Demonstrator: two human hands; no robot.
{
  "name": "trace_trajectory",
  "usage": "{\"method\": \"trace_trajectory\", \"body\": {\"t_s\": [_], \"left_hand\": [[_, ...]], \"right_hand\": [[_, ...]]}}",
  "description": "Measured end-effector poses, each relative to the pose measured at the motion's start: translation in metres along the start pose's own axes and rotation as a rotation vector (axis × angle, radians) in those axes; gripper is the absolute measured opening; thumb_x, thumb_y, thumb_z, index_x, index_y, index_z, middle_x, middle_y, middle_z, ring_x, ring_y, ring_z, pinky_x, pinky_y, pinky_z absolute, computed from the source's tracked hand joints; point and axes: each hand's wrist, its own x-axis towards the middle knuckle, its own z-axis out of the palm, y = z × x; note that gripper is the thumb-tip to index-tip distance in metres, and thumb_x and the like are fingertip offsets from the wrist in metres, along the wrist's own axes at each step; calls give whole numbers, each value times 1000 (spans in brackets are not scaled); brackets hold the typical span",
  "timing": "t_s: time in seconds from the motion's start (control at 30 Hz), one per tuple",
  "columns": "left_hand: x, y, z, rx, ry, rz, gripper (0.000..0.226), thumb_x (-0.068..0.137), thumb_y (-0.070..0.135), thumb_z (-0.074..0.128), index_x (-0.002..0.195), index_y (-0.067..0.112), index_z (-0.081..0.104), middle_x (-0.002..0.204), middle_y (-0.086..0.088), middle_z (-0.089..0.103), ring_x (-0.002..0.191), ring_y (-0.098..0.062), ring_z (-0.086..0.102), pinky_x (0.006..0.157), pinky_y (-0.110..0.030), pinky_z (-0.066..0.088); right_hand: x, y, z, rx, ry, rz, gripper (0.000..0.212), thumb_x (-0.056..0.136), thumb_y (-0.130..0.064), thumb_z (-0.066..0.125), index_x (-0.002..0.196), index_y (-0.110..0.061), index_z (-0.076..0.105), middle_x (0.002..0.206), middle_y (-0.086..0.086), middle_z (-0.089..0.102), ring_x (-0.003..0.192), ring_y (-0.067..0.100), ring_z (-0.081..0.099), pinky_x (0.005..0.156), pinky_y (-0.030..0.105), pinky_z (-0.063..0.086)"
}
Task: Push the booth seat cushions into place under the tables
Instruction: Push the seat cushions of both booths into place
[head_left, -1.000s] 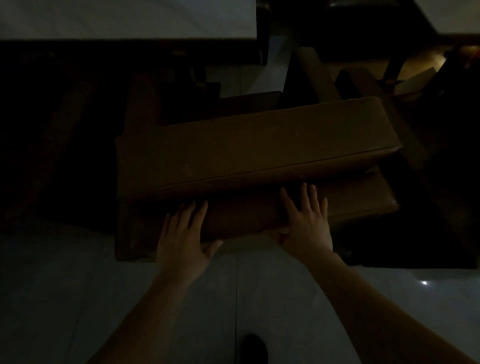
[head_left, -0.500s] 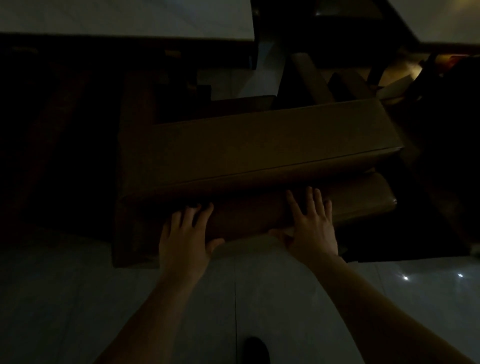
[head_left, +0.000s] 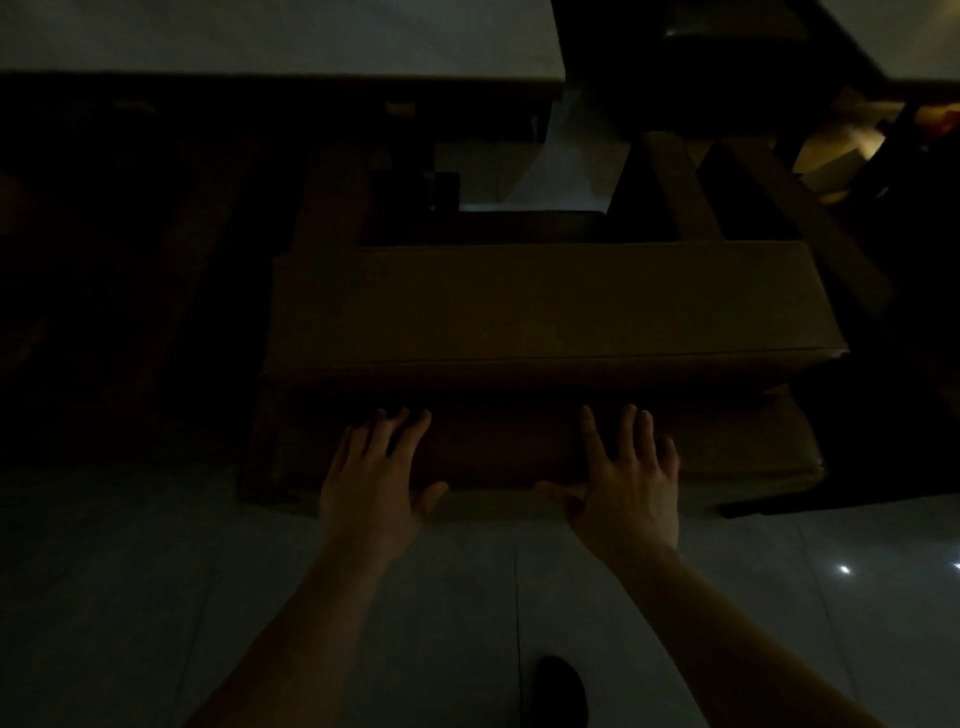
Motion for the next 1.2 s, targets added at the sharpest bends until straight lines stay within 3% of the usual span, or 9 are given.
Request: {"method": "trace_trajectory", "body": {"t_s": [0.13,0.3,0.5,0.7,0.87,1.0,1.2], "left_hand": [[-17,-23,-7,-49,-31,-29,87,74,75,60,148,37,36,149,5,41,137,-28,29,103,-52,42],[-15,-35,-6,-62,63,19,79,73,62,72,141,27,51,139,-1,55,130,-27,28,96,-54,48],[-2,-49,-3,-90,11,50,76,83,58,65,148,28,41,151,0,44,143,-28,30,120,-48,17],[37,-64,-17,-68,-25,49,78,85,60,60,152,33,31,156,4,33,145,-25,20,121,-46,13],[65,-74,-18,-59,12,45,79,84,59,62,151,32,31,156,2,34,145,-26,21,120,-47,15],[84,-72,-16,-75,25,46,80,83,59,64,151,31,31,155,1,35,144,-27,21,120,-47,15],[111,-75,-12,-58,52,35,80,82,62,64,149,32,32,152,0,38,143,-28,24,118,-49,21]], "right_hand": [[-20,-22,5,-1,-41,5,100,79,-89,10,156,-30,-15,165,22,-8,152,39,-10,121,57,9],[-22,-36,6,9,-25,49,100,76,-90,4,155,-32,-17,165,21,-8,152,37,-12,122,57,7],[-10,-50,2,-14,-25,61,104,71,-91,-6,156,-32,-13,165,21,-2,152,38,-7,121,56,11],[16,-67,-4,29,18,68,104,72,-92,-4,157,-32,-10,165,22,0,152,39,-5,121,57,12],[46,-78,-5,76,28,61,104,72,-91,1,157,-31,-11,165,23,-4,151,40,-10,122,58,7],[67,-74,-6,81,27,58,102,78,-90,16,156,-32,-13,164,23,-8,151,41,-13,122,59,4],[96,-74,-12,122,45,47,103,77,-90,17,157,-32,-9,164,24,-9,150,41,-14,122,59,0]]}}
